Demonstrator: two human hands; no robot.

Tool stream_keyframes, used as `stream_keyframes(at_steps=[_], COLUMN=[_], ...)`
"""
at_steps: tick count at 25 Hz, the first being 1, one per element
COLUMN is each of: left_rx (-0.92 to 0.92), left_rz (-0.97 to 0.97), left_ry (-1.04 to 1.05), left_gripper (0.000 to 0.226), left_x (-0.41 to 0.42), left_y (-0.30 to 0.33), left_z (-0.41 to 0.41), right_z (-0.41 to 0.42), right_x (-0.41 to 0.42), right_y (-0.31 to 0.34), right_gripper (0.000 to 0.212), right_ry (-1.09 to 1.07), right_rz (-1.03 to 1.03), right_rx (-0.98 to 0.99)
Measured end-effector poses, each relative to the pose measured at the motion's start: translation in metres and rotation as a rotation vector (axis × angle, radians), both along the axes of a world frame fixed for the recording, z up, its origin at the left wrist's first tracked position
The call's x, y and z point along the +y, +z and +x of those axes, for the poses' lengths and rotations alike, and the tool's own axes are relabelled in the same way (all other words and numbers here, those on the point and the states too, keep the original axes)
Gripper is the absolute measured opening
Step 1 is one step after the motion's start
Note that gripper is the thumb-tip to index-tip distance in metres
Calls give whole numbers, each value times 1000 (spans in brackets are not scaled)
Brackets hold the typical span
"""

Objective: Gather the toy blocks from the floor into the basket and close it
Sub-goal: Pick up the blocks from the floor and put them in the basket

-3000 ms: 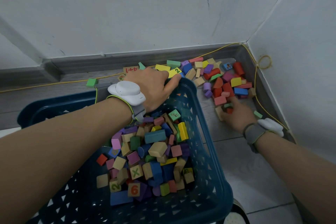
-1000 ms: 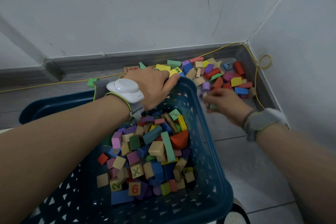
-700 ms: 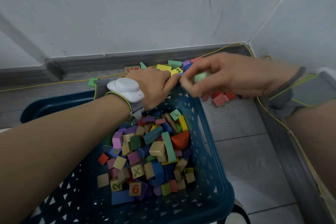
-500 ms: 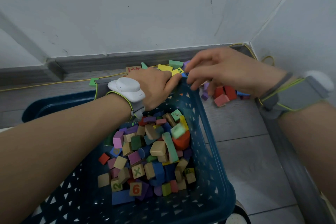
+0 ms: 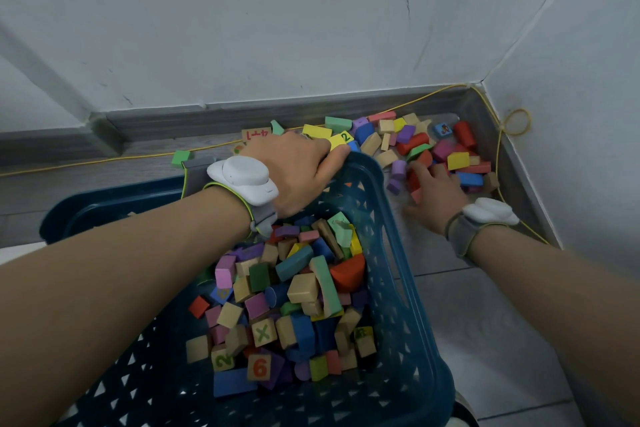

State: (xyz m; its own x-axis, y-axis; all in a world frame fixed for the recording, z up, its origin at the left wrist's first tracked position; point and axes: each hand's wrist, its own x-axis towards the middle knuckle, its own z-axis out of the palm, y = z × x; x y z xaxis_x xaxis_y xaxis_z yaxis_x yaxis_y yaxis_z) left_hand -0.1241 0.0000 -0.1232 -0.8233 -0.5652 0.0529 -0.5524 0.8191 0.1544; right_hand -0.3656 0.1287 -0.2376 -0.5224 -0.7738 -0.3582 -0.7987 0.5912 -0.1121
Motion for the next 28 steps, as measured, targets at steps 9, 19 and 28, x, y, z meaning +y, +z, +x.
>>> stream_keyframes(at_steps=[9, 19, 28], left_rx=[4, 10, -4], left_rz=[-15, 11, 3], left_ry=[-5, -11, -20], left_gripper=[56, 55, 56], left_x=[0, -1, -2], left_y=[0, 0, 0], left_z=[1, 1, 2], right_z=[9, 21, 66], right_x=[-3, -19, -21], right_y=[-14, 94, 218], right_gripper=[41, 19, 26], right_ry=[-53, -483, 315], right_rz=[-35, -492, -41], right_rx=[2, -1246, -1157])
